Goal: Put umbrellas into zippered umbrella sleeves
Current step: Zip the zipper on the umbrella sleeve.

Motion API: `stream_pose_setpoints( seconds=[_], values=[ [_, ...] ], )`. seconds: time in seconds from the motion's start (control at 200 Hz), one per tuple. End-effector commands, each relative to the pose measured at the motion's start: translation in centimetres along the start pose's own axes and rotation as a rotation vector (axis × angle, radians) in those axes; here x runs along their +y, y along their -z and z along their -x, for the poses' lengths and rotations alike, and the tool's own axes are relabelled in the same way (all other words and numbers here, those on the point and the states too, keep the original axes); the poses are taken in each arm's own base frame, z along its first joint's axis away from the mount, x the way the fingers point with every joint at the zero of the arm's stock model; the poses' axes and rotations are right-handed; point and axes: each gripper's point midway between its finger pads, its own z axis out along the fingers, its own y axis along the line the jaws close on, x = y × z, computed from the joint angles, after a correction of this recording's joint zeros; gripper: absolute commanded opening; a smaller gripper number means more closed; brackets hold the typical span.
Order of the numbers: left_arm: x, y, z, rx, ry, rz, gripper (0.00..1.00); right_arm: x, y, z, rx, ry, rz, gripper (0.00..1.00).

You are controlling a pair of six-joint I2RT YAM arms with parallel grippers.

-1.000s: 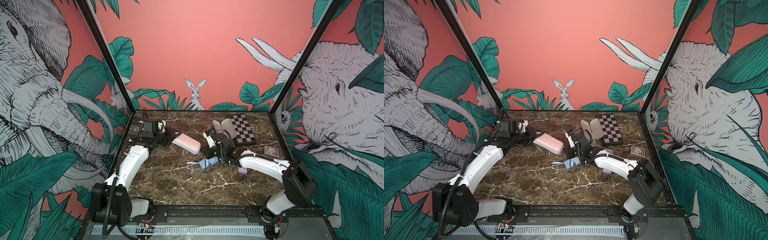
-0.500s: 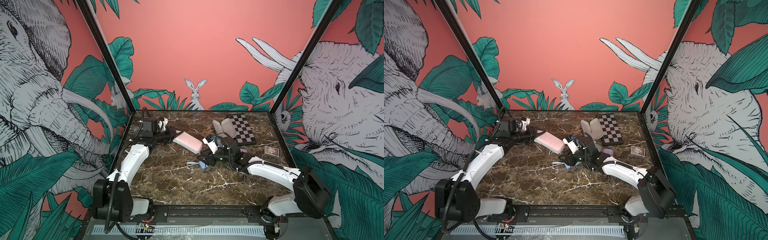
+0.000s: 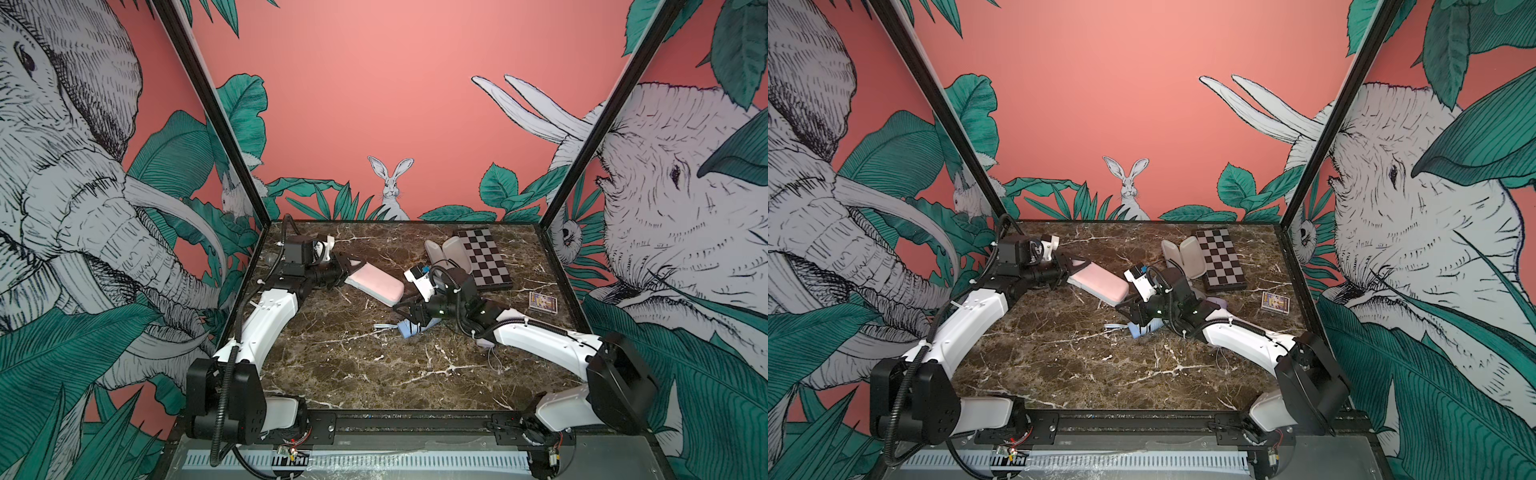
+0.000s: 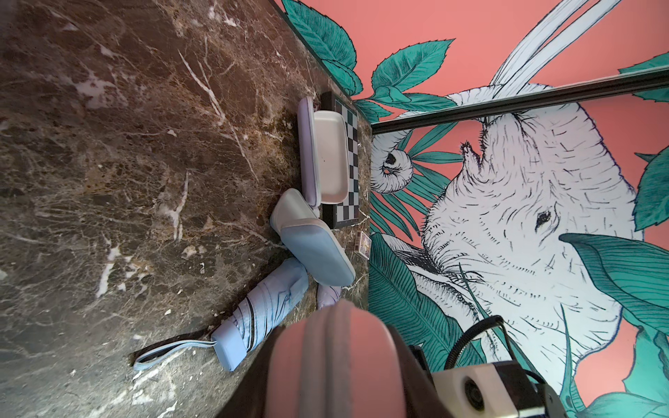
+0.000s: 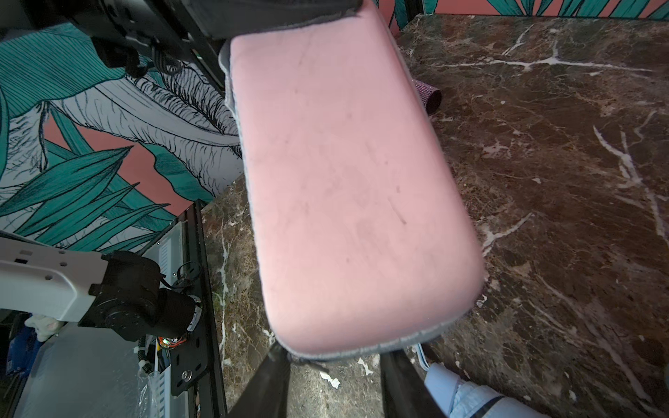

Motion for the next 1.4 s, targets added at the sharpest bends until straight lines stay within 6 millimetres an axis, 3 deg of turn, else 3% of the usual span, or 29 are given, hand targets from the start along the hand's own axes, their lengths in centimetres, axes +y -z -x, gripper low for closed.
stream_pose_setpoints(
  seconds=[0.0, 0.24, 0.485, 0.76, 0.93, 1.175, 1.305, 1.395],
  values=[
    [-1.3, 0.3, -0.5, 0.004, -0.045, -0.048, 0.00, 1.1, 0.0, 3.5, -0.098, 0.016, 0.040, 0.34],
    [-0.3, 0.1, -0.8, -0.009, -0.045, -0.020, 0.00, 1.1, -0.7, 3.5, -0.098, -0.072, 0.065, 0.21],
    [0.2, 0.1, -0.7, -0.012, -0.062, 0.001, 0.00, 0.3, -0.6, 2.5, -0.079, -0.078, 0.035, 0.00],
    [-0.8, 0.1, -1.2, 0.069, -0.075, -0.040, 0.00, -6.1, 0.6, -0.6, 0.076, 0.043, -0.230, 0.00],
    [-1.1, -0.1, -2.2, 0.139, -0.081, -0.068, 0.00, -8.3, 0.5, 0.6, 0.058, 0.064, -0.298, 0.00],
    [-1.0, -0.7, -4.3, 0.234, -0.092, -0.118, 0.00, -8.0, -0.8, 3.4, -0.013, 0.085, -0.260, 0.00],
    [-0.6, -1.1, -4.2, 0.239, -0.098, -0.110, 0.00, -7.0, -0.5, 3.3, -0.011, 0.070, -0.218, 0.00],
    [-0.5, -1.2, -3.5, 0.224, -0.121, -0.107, 0.00, -7.3, 0.1, 1.5, 0.067, 0.005, -0.215, 0.31]
  ],
)
